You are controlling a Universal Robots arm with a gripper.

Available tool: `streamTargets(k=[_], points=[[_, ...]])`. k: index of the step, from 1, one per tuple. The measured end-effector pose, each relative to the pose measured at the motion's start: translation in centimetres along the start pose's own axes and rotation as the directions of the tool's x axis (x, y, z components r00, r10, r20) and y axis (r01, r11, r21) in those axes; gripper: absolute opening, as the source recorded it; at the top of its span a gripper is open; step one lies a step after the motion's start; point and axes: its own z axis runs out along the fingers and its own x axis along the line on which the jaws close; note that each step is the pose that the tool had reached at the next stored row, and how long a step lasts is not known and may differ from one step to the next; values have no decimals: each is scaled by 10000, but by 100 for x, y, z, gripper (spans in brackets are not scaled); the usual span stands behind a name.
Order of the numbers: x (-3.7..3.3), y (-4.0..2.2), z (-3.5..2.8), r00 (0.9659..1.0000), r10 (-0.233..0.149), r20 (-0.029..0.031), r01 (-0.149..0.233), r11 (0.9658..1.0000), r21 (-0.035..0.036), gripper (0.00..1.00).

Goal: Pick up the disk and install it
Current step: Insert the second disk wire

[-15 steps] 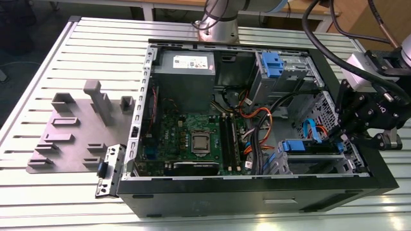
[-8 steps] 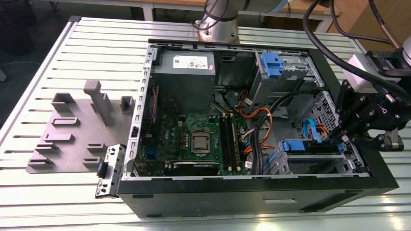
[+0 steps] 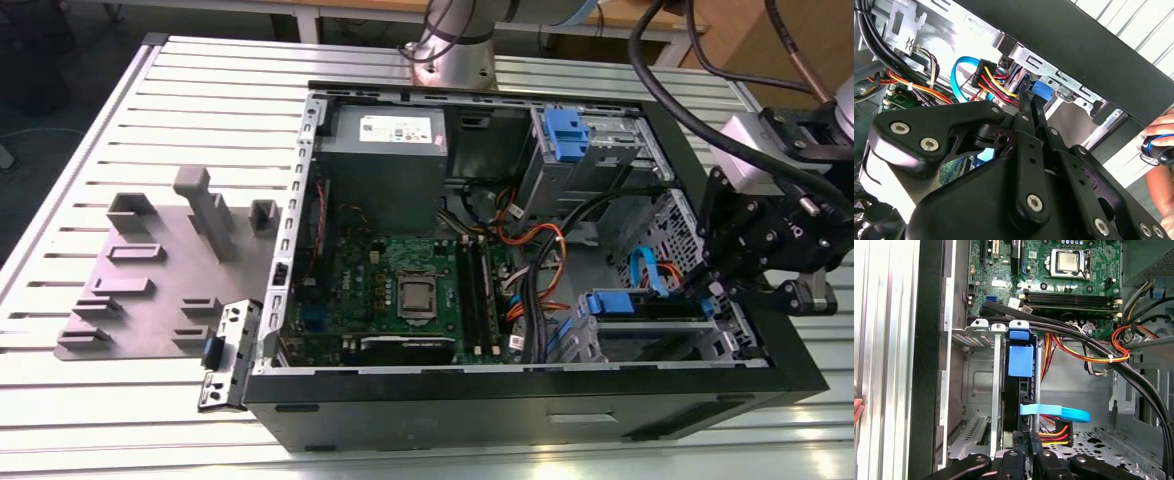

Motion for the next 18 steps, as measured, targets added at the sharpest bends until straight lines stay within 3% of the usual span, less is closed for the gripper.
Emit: streamTargets(k=[11,18], points=[[0,1,5,10000,1,-10,-1,10000,0,24],[0,57,40,10000,1,-12,-1,10000,0,24]])
